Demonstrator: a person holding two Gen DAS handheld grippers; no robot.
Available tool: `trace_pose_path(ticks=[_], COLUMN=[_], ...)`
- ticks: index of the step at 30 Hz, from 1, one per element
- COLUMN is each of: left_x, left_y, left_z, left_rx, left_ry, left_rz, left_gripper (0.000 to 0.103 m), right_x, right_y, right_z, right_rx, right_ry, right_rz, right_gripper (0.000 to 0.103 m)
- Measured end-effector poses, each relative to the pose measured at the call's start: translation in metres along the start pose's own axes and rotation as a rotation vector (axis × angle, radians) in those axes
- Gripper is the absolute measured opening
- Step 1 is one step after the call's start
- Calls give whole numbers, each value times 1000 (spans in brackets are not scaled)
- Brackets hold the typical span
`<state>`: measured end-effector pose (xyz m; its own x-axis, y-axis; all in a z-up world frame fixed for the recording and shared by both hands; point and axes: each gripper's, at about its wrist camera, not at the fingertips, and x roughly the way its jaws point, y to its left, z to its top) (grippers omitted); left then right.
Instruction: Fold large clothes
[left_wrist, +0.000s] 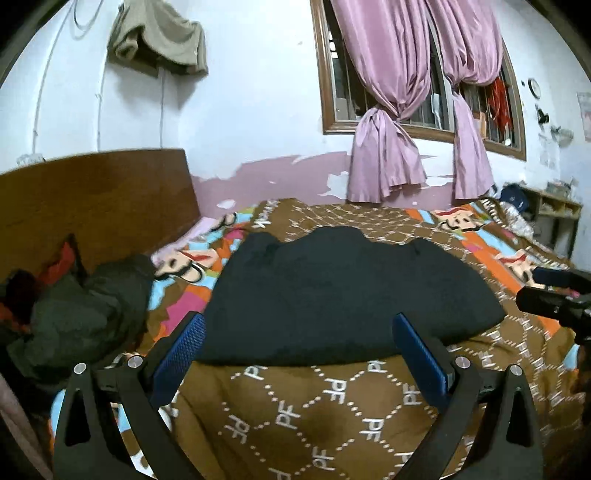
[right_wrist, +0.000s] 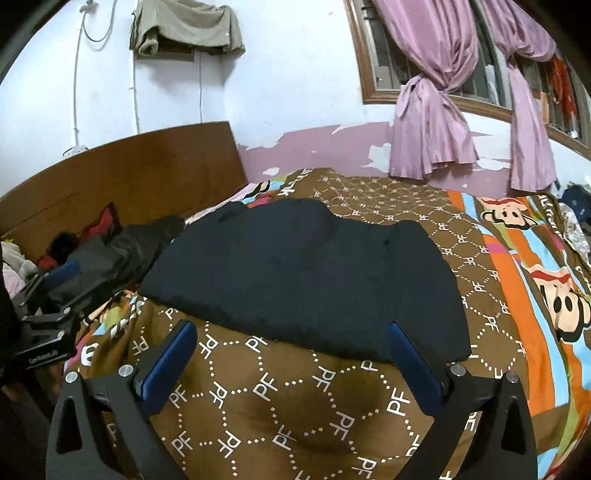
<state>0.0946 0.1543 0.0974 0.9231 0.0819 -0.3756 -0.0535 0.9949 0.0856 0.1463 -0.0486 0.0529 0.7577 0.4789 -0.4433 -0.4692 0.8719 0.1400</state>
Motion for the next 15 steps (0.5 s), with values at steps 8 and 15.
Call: trace_pose_path(ticks=[8,15], left_x=[3,-2], left_y=[10,11], left_z=[-20,-33], left_rx=[-42,-34], left_ry=[43,50], left_rz=[-21,-12], left_gripper=[99,99], right_x=[2,6], right_y=[11,18], right_z=[-16,-26], right_rx=[-27,-70], right_ry=[-4,11], right_rz=[2,-42], right_gripper=[103,103])
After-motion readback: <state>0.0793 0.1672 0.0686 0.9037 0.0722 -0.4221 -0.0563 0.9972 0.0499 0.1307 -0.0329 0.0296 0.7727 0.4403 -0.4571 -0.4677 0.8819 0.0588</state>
